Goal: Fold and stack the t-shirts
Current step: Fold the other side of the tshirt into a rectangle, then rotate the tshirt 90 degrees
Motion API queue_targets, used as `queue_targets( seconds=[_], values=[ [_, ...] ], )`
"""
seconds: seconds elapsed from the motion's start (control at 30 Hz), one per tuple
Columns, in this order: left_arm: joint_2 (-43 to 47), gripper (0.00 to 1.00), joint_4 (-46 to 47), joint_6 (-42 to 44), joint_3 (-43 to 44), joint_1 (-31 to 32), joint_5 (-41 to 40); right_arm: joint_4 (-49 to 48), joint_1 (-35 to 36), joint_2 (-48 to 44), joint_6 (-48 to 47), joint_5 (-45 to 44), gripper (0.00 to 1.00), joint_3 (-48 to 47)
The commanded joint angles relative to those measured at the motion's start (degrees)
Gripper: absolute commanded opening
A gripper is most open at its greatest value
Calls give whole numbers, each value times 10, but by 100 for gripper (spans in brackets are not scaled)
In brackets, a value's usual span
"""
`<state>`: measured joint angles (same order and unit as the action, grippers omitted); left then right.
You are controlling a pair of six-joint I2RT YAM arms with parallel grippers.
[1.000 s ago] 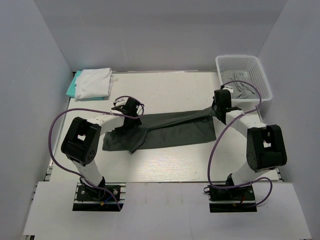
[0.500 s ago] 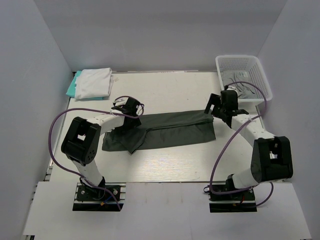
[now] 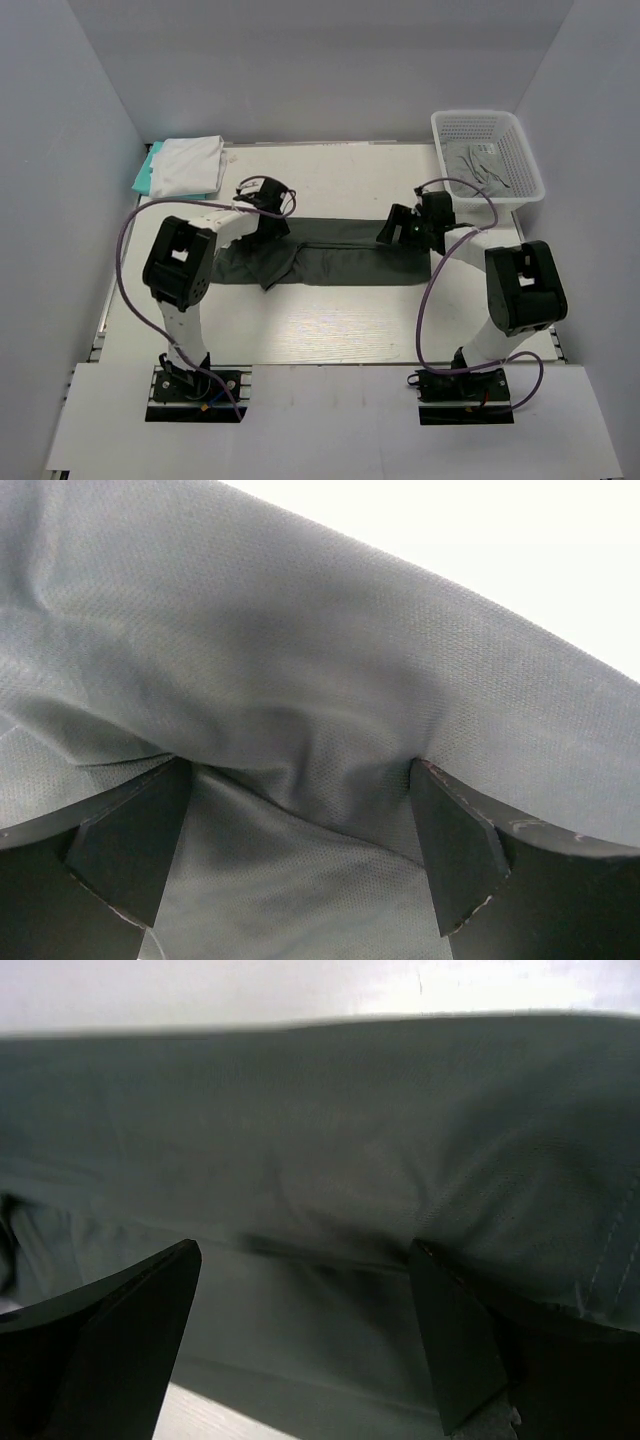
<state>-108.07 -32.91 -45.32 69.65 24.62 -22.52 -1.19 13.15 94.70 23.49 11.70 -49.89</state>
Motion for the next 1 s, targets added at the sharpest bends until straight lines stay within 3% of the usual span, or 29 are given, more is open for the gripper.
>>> queue_targets(
  seconds=[0.0, 0.07, 0.2, 0.27, 0.37, 0.43, 0.6, 0.73, 0.97],
  values=[
    [-67, 100, 14, 25, 79, -3, 8, -3, 5, -12, 25, 20, 90, 51],
    [-130, 100, 21, 41, 132, -3, 16, 30, 12, -28, 31, 17, 90, 78],
    [-282, 100, 14, 108, 371, -3, 68, 67, 68, -123, 61, 27, 90, 208],
    [-355, 100, -4, 125, 526, -3, 149, 104, 103, -174, 65, 42, 90, 230],
    [-457, 100, 41, 147, 629, -3, 268, 168, 159, -267, 62, 32, 90, 272],
    [-474, 100, 146, 162, 629, 3, 353, 196, 203, -282, 50, 59, 90, 285],
    [-495, 100, 310, 147, 616, 14, 424, 163, 296, -285, 25, 112, 90, 291],
    [-554, 100, 372, 97, 700, 14, 413, 117, 352, -230, -18, 153, 90, 256],
    [-574, 100, 410, 127, 683, 14, 343, 68, 431, -53, -79, 199, 90, 116]
  ],
)
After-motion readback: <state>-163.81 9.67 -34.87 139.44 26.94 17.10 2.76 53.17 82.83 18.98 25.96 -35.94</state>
